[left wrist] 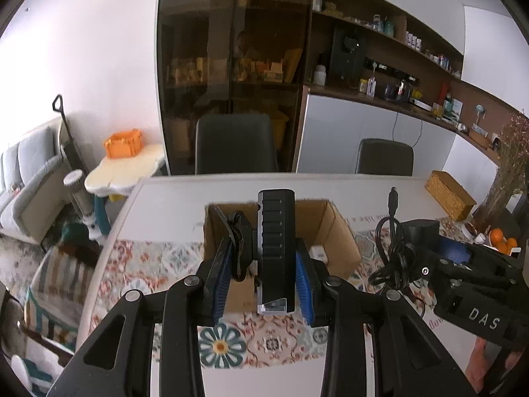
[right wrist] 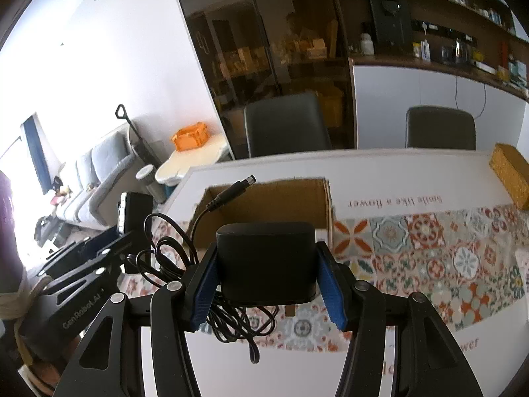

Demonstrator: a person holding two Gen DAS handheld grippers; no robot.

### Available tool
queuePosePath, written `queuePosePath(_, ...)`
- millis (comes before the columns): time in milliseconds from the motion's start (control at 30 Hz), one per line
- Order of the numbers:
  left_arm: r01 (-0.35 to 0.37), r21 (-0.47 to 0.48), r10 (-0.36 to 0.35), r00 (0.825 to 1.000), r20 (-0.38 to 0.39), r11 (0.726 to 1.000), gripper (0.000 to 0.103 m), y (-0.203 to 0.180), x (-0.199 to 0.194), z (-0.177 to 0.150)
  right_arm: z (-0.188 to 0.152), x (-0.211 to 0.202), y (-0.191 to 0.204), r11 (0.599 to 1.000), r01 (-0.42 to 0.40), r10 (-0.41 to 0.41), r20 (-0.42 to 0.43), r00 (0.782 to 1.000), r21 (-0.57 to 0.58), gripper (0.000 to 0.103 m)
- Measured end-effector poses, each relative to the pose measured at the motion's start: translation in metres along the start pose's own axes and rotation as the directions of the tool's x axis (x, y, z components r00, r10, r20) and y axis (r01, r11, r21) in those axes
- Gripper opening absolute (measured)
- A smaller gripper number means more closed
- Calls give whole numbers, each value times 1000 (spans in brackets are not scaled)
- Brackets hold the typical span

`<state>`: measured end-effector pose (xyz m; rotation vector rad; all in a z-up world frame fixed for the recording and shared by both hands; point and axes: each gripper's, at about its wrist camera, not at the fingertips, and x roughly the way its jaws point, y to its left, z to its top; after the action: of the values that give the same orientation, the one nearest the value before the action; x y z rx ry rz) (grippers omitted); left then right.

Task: Organize rigid objects
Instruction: 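Lift and carry both black adapters with cables over the box with both tools, then open both grippers to drop the black adapters into the box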

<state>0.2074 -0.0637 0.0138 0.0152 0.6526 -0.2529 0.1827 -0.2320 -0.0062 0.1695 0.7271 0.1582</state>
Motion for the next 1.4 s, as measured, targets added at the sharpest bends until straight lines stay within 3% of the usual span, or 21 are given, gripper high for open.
queuePosePath(167, -4, 23, 4, 1000, 21, 1000, 35, 2, 11, 16, 15, 6, 2, 1000, -3, 4, 35, 999, -11, 56)
queuePosePath(500, -1, 39, 2, 1000, -20, 999, 35, 9, 54, 34, 41, 37, 0, 1000, 0, 1, 50, 999, -23, 56)
queuePosePath(933, 13, 31, -9, 988, -153, 999, 36, 18, 110, 35, 56, 90, -3, 999, 7, -8, -29, 1000, -41, 56)
queuePosePath(1100, 7, 12, -5, 982, -188, 1000, 40, 22, 126, 33, 59, 109, -5, 999, 9, -12, -66, 998, -39, 56)
queuePosePath(1233, -6, 4, 7, 977, -213, 1000, 44, 25, 136, 28, 59, 119, -8, 999, 17, -19, -76, 997, -31, 62)
queuePosePath(1267, -9, -1, 9, 976, -217, 1000, 46, 26, 137, 28, 60, 120, -9, 999, 24, -26, -73, 997, -33, 67)
queuePosePath(1367, -29, -6, 27, 979, -203, 1000, 52, 27, 131, 25, 61, 119, -9, 998, 55, -57, -59, 997, -33, 68)
queuePosePath(1400, -38, -2, 37, 980, -193, 999, 59, 27, 128, 25, 61, 117, -10, 998, 59, -60, -58, 996, -31, 68)
